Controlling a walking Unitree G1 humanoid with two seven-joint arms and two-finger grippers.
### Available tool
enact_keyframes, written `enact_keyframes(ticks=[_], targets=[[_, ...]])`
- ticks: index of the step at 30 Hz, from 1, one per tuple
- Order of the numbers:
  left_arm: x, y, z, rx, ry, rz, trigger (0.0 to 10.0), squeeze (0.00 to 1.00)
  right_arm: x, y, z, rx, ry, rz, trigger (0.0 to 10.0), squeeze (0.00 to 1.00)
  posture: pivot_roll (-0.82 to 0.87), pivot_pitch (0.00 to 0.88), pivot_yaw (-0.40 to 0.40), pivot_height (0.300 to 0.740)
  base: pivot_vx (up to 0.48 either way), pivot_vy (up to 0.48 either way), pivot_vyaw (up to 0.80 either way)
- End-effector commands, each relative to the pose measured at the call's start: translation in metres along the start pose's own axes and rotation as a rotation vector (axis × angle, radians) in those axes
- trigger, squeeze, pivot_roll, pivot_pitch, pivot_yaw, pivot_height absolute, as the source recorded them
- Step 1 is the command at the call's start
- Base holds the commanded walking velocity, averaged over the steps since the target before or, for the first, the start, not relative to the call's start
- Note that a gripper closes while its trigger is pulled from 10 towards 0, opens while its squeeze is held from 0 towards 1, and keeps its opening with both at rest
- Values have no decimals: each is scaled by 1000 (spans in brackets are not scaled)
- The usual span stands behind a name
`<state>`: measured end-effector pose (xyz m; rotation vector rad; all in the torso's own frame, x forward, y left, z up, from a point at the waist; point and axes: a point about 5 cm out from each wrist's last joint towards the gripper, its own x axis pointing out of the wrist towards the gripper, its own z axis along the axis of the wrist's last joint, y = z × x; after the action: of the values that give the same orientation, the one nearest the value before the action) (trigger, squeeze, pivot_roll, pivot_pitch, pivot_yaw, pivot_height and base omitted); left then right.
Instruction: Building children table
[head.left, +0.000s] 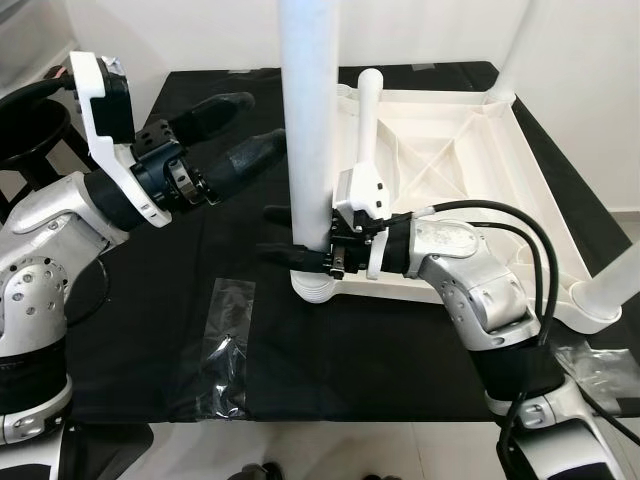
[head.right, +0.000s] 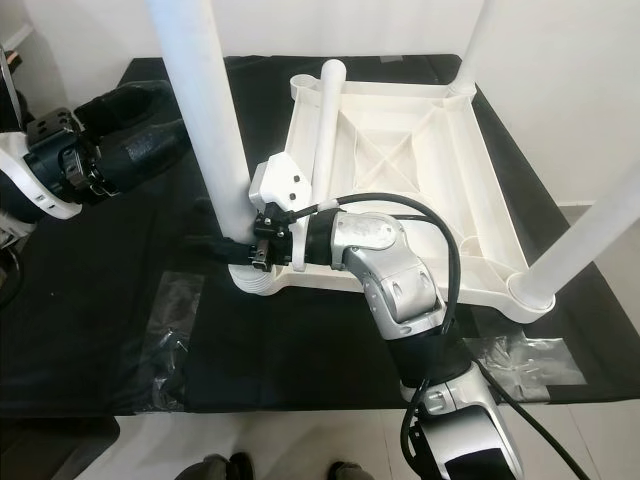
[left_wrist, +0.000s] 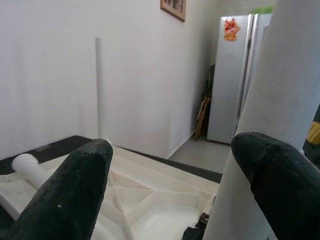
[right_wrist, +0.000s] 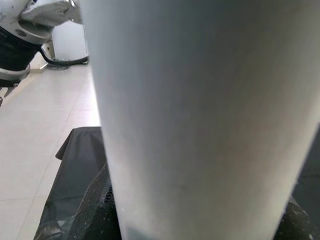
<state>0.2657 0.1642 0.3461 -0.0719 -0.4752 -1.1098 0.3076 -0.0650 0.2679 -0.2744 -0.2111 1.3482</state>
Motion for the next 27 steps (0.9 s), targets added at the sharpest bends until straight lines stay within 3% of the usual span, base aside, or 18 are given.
enact_keyframes(ticks=[1, 7, 14, 24, 25, 27], targets=[[17, -23, -2, -44, -5, -197, 10000, 0, 7, 2, -1, 7, 36, 13, 10000, 0, -7, 137, 23, 740, 0, 0, 0], [15, -30, 0, -74, 4, -301, 10000, 0, 8, 2, -2, 8, 32, 19, 10000, 0, -5, 136, 23, 740, 0, 0, 0], [10, -35, 2, -47, 20, -368, 10000, 0, 8, 0, 0, 25, 0, 17, 10000, 0, -4, 133, 22, 740, 0, 0, 0], [7, -33, -8, 14, 65, -349, 10000, 0, 9, -1, 6, 74, -77, 16, 10000, 0, -5, 129, 23, 740, 0, 0, 0], [22, -27, -3, 21, 51, -317, 10000, 0, 10, 1, 2, 66, -51, 24, 10000, 0, -7, 128, 23, 740, 0, 0, 0], [30, -25, 1, 20, 42, -306, 10000, 0, 10, 2, 0, 63, -37, 27, 10000, 0, -7, 128, 23, 740, 0, 0, 0]])
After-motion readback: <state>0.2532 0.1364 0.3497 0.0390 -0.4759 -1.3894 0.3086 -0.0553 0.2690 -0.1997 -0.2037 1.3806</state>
